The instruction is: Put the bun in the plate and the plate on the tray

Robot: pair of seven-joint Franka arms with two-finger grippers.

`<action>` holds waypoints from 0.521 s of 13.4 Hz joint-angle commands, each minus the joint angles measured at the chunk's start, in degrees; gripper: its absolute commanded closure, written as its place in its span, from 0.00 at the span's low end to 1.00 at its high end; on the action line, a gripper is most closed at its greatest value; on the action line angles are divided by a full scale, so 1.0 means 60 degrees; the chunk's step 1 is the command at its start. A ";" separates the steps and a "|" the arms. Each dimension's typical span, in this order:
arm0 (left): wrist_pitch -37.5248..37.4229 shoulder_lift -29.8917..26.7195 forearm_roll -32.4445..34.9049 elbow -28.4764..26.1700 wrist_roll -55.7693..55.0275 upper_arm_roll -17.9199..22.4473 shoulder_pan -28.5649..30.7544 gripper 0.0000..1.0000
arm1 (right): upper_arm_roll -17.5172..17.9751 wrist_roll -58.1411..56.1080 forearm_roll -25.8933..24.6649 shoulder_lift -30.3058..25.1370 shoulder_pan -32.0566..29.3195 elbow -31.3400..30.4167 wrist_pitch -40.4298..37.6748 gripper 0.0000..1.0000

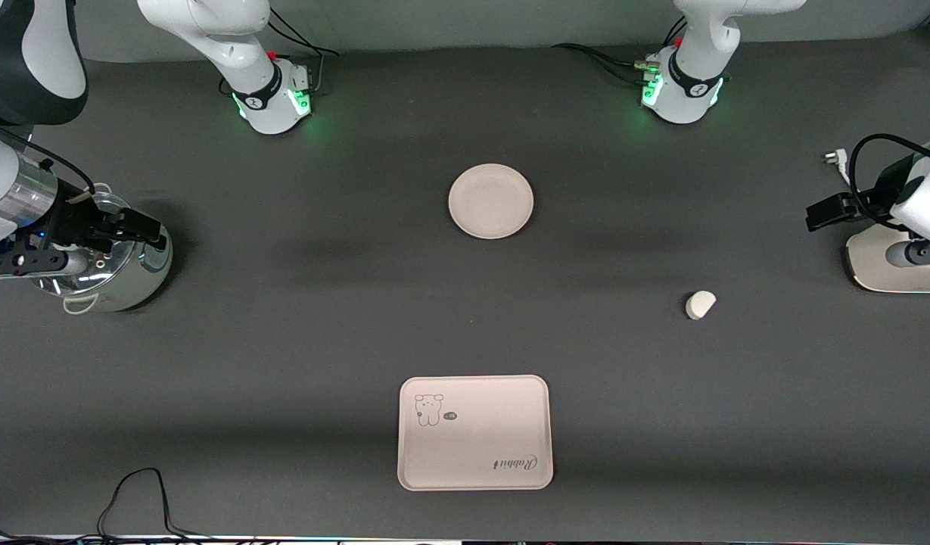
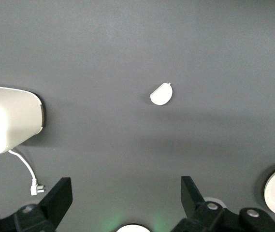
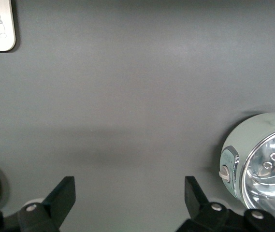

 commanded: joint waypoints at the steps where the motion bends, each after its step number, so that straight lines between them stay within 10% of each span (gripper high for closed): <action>1: -0.0204 0.0049 -0.0005 0.0274 0.0178 0.0010 0.0004 0.00 | -0.0043 0.0056 0.0188 -0.0002 0.0025 0.0065 -0.0027 0.00; 7: -0.0510 0.0166 -0.0005 0.0100 0.0003 -0.0092 -0.0303 0.00 | 0.0088 0.0188 0.0449 0.0274 0.0083 0.0167 0.0426 0.02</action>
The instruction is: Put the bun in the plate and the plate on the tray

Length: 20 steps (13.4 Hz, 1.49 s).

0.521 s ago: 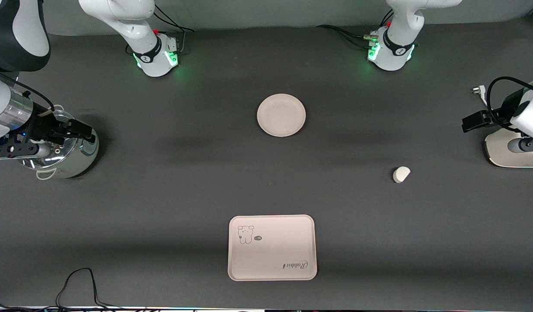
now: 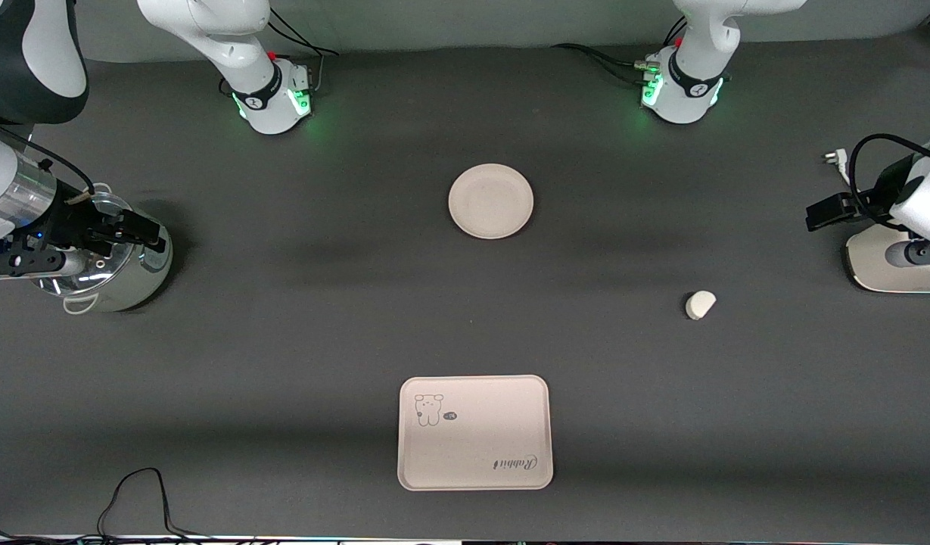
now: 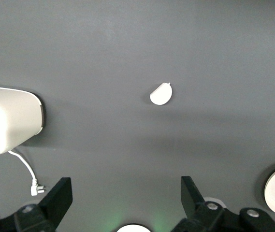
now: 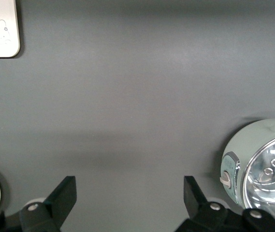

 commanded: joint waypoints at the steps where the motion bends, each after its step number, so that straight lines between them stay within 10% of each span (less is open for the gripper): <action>1: -0.0513 0.0137 0.0025 -0.0020 -0.0084 -0.0093 -0.0519 0.00 | 0.0023 0.0264 0.0732 0.0470 0.0060 0.0171 0.0293 0.03; 6: 0.1692 -0.0113 -0.0310 -0.2346 -0.0114 -0.0122 -0.0667 0.00 | 0.0561 0.2602 0.1030 0.1539 0.1522 0.0069 0.1550 0.02; 12: 0.6071 0.0238 -0.0239 -0.5379 0.0119 -0.0123 -0.0756 0.00 | 0.1810 0.3717 -0.1167 0.3064 0.2342 -0.0239 0.3252 0.00; 16: 0.8211 0.1496 -0.0224 -0.5647 0.2091 -0.0093 -0.0668 0.00 | 0.3900 0.6588 -0.3145 0.3431 0.1731 -0.0254 0.3152 0.00; 20: 0.9605 0.2420 -0.0224 -0.5602 0.3764 -0.0064 -0.0566 0.00 | 0.4022 0.6814 -0.2957 0.3416 0.1759 -0.0254 0.3136 0.00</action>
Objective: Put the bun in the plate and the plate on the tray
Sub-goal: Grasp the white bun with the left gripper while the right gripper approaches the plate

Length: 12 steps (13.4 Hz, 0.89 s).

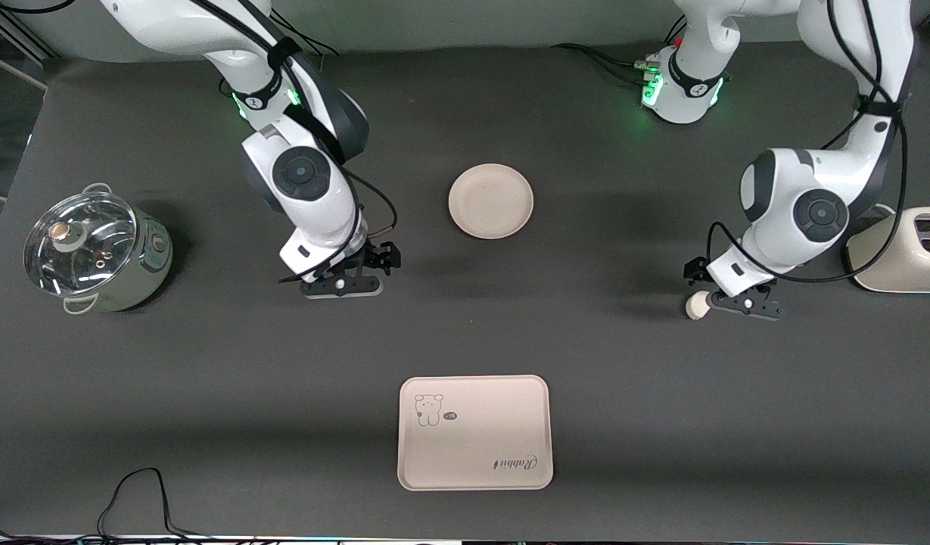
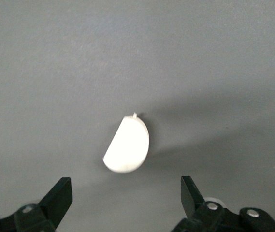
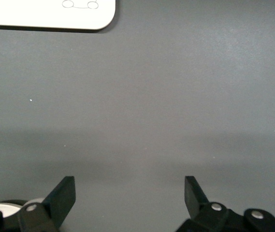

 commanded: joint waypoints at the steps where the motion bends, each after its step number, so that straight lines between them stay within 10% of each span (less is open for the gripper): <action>1: 0.0738 0.0521 -0.0037 0.0074 0.1266 0.0040 0.0146 0.01 | 0.0205 0.0109 0.0256 -0.0079 -0.0227 0.0021 -0.0136 0.00; 9: 0.1297 0.1357 -0.0404 0.0045 0.1884 -0.0018 0.0132 0.04 | 0.0396 -0.2235 0.2659 -0.1147 -0.0256 -0.0739 -0.0180 0.00; 12: 0.1312 0.1460 -0.0404 0.0074 0.1884 -0.0033 0.0088 0.22 | 0.0367 -0.2235 0.2779 -0.1325 -0.0256 -0.0799 -0.0326 0.00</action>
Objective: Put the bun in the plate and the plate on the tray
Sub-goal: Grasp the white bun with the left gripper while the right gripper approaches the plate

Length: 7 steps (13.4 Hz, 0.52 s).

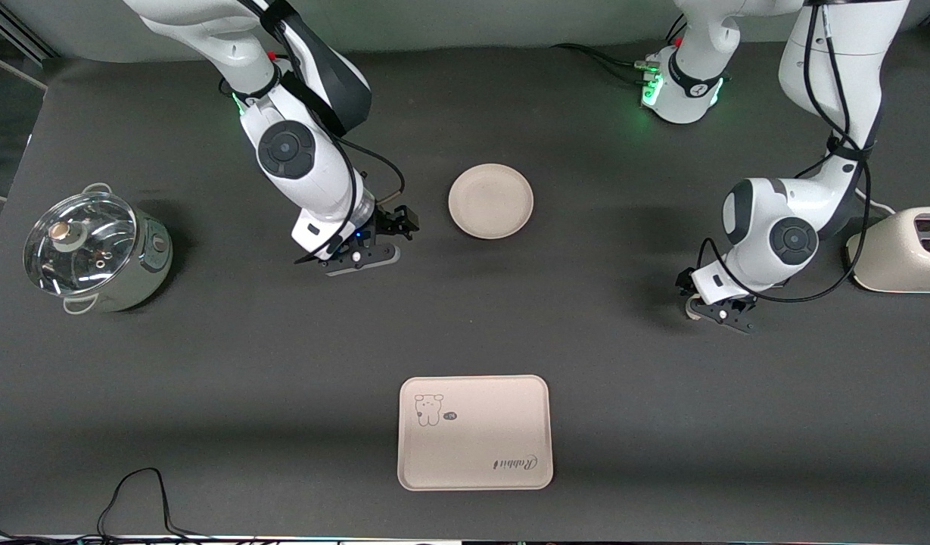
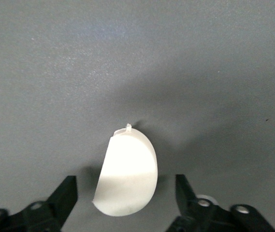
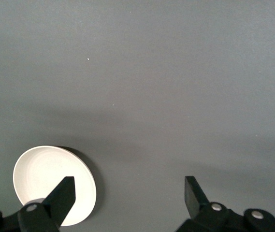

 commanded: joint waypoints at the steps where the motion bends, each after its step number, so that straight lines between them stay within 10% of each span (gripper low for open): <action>1: 0.0105 0.0102 -0.0183 0.0086 0.0242 0.0023 -0.0083 0.33 | -0.0073 -0.0128 0.0337 -0.0484 0.0014 -0.0293 -0.0368 0.00; 7: -0.0100 0.0073 -0.0198 0.0481 0.0169 -0.0050 -0.0127 0.59 | -0.0337 -0.0199 0.0396 -0.0602 0.0029 -0.0293 -0.0548 0.00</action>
